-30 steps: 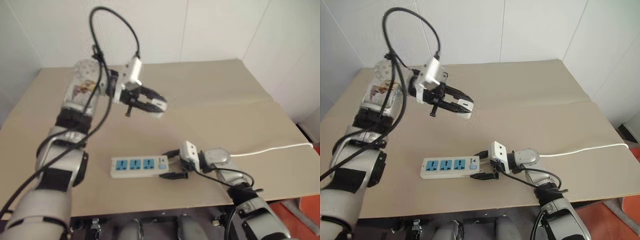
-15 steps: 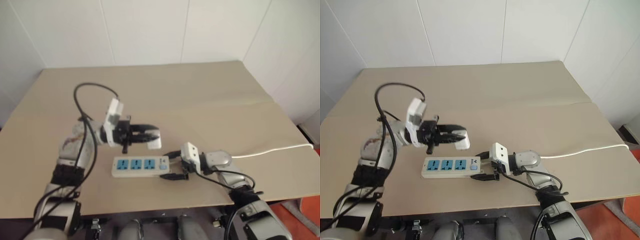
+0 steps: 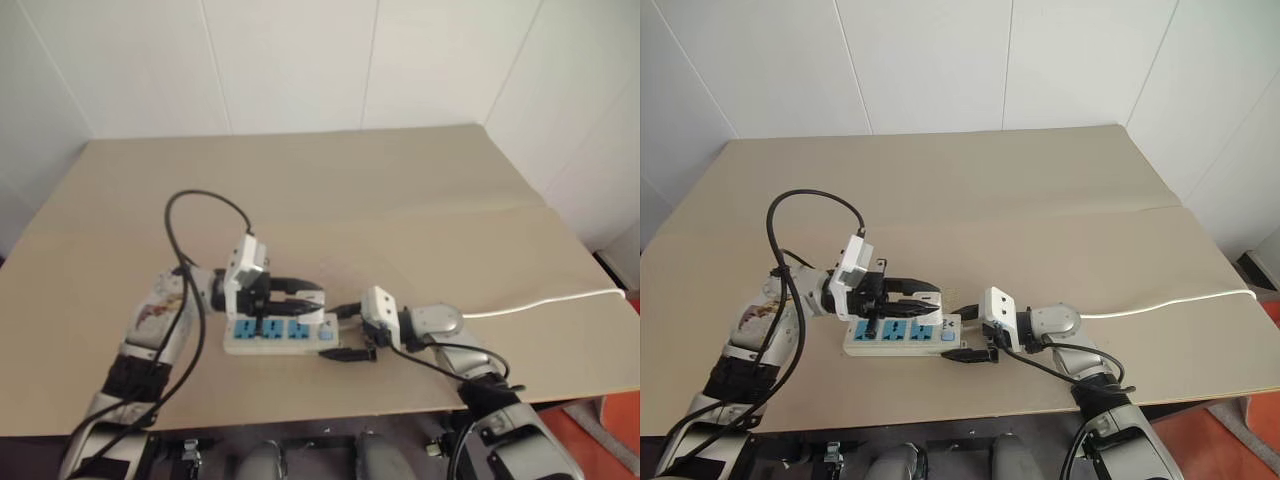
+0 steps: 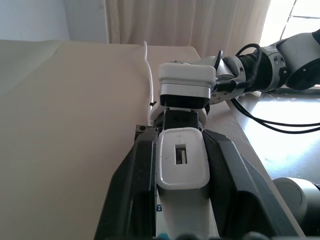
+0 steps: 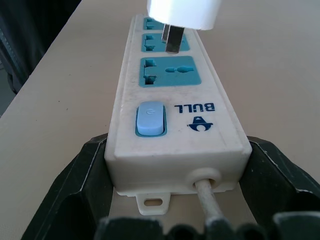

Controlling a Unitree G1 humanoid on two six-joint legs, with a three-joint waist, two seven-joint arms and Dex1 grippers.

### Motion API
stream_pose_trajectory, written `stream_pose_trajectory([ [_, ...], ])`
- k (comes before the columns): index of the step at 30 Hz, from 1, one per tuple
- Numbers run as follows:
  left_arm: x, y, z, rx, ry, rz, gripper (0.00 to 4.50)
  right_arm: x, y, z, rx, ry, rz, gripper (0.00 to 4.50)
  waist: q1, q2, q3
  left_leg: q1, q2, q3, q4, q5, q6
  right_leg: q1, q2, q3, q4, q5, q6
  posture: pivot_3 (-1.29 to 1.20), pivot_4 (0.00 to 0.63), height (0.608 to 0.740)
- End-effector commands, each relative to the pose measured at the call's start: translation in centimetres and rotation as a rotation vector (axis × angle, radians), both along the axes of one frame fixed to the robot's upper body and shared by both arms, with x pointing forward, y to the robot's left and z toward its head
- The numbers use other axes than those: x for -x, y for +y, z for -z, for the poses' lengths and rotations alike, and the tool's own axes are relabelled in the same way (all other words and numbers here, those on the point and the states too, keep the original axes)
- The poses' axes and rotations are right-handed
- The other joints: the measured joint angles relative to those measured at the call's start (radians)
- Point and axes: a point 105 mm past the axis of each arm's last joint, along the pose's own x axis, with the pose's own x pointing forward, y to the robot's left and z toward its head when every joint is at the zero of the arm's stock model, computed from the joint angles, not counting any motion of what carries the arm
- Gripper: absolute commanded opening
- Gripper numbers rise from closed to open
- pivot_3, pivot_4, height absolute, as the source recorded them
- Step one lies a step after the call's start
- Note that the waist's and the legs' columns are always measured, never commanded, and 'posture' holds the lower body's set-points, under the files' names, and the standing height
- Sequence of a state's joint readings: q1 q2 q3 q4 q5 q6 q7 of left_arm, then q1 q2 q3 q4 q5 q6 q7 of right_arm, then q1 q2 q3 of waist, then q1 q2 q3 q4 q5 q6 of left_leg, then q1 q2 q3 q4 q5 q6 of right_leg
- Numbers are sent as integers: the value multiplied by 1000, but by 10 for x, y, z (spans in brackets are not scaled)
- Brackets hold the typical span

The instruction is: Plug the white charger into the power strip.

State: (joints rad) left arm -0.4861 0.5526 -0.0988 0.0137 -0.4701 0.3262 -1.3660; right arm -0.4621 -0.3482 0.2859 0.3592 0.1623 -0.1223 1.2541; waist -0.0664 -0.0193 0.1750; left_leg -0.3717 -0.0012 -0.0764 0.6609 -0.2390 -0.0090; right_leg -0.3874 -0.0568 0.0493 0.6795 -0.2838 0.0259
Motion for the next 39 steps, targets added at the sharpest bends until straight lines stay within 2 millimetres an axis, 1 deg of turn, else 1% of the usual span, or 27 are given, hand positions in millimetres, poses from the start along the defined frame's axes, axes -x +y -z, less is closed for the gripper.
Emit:
stream_pose_trajectory([
  [1,5,1,1,-6,5,30,1063,9,3,15,54,35,-32,3420,0,0,0,0,0,0,0,0,0,0,0,0,0,0,0,0,150,740],
  [8,10,5,13,-44,37,32,1063,10,4,16,54,37,-32,3420,0,0,0,0,0,0,0,0,0,0,0,0,0,0,0,0,150,740],
  [20,6,9,18,-46,72,5,1063,11,5,18,55,37,-30,3420,-1,0,0,0,0,0,-1,0,0,0,0,0,-1,0,0,0,150,740],
  [24,4,11,25,-71,80,2,1063,12,6,18,53,38,-27,3420,-1,0,0,0,0,0,-1,0,0,0,0,0,-1,0,0,0,150,740],
  [29,-1,15,24,-61,93,-24,1063,13,8,20,50,40,-28,3420,-1,0,0,1,0,0,-1,0,0,1,0,0,-1,0,0,0,150,740],
  [35,-4,14,19,-26,127,-28,1063,13,10,21,48,38,-27,3420,-3,-1,-1,2,1,0,-1,0,0,1,1,0,-1,0,0,0,150,740],
  [39,-5,15,25,-70,111,-26,1063,13,11,21,48,36,-24,3420,-4,-1,-1,2,1,0,-2,0,0,1,1,0,-1,0,0,0,150,740],
])
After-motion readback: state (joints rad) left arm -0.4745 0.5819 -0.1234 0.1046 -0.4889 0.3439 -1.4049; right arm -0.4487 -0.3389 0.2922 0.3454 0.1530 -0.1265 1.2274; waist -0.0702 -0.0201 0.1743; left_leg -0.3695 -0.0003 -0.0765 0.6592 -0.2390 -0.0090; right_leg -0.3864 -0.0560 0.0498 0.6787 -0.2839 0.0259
